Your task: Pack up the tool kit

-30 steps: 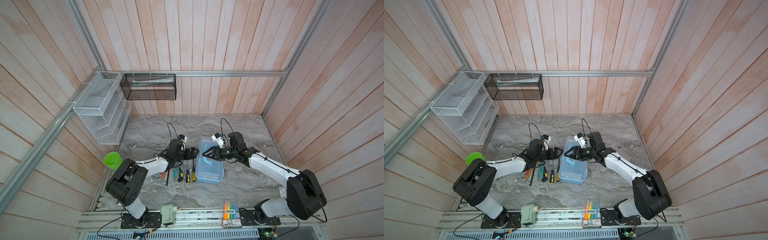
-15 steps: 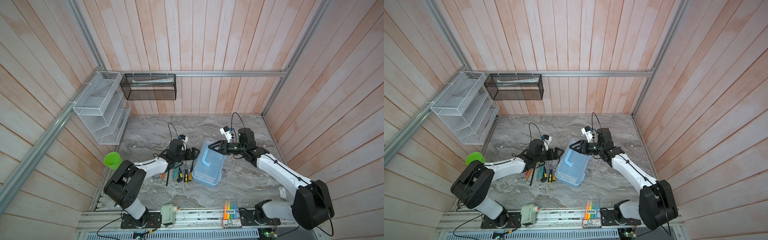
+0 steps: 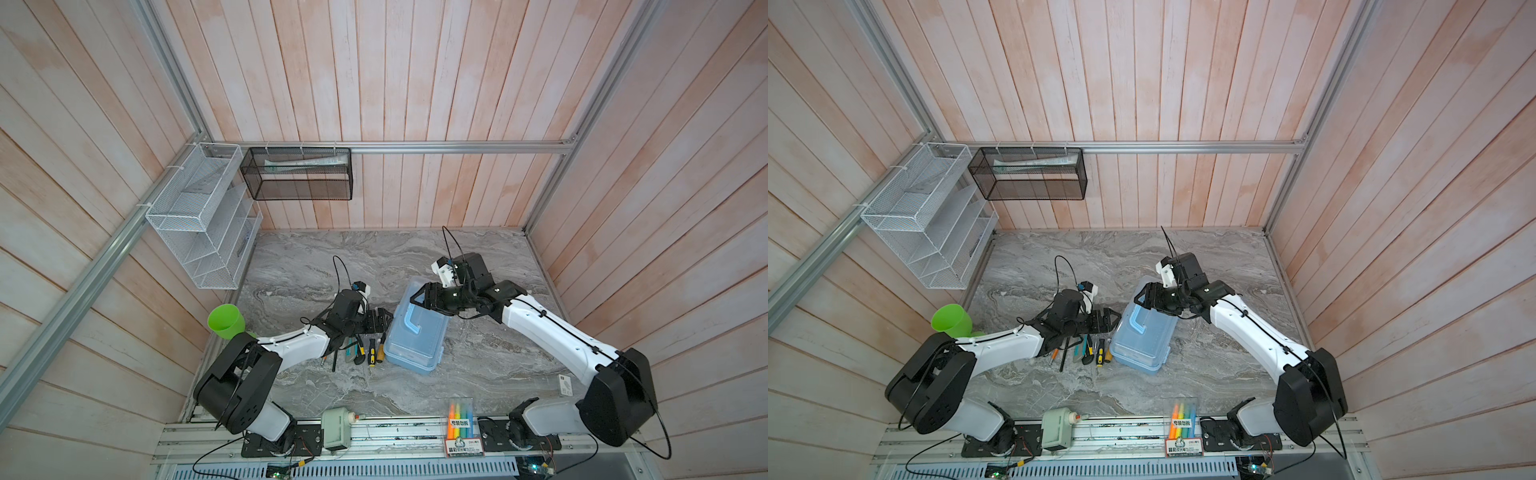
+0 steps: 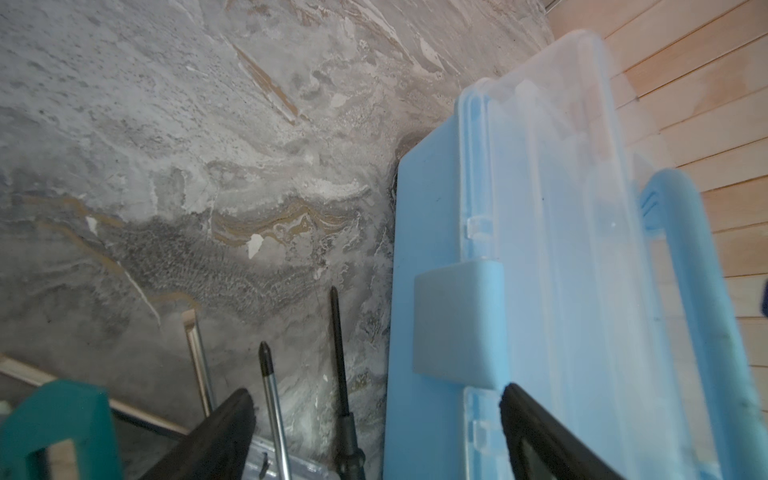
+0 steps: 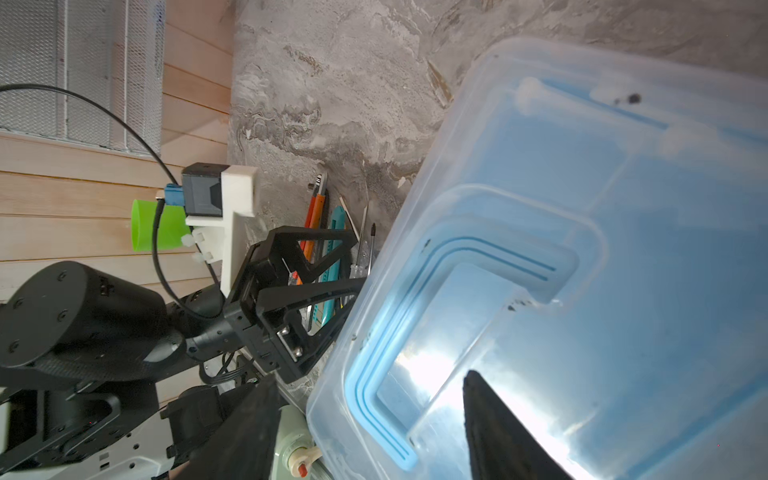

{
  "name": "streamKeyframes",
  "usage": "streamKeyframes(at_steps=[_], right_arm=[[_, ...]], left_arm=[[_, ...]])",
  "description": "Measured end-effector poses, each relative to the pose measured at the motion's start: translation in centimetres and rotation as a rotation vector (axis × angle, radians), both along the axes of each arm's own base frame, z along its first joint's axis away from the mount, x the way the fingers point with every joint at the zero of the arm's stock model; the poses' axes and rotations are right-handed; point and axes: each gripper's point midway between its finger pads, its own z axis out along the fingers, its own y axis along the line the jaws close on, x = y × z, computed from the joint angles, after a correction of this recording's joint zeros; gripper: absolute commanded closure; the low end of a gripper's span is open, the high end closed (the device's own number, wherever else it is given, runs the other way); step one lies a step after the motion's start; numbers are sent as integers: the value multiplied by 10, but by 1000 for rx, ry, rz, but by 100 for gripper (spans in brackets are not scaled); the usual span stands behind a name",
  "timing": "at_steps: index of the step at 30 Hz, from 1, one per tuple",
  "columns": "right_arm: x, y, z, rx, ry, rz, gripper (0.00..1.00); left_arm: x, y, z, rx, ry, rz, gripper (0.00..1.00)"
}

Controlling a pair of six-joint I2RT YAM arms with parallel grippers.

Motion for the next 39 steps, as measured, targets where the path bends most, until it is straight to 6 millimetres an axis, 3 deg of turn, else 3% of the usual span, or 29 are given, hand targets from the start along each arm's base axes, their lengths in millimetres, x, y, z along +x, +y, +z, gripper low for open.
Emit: streamKeyframes(at_steps=[6,24,34,39], right_arm=[[4,5,-16,-13,38,-3,32],[19,26,-27,24,60,17,31],[16,47,-18,188,85,64,47],[20,52,-14,299,86,55,51]], left_arm=[[-3,-5,0,3,-8,-20,6],[-6,-10,9,-19,-35,-39,6],[-8,-13,9,-19,-35,-44,6],[-10,-12,6,-12,-24,-46,6]])
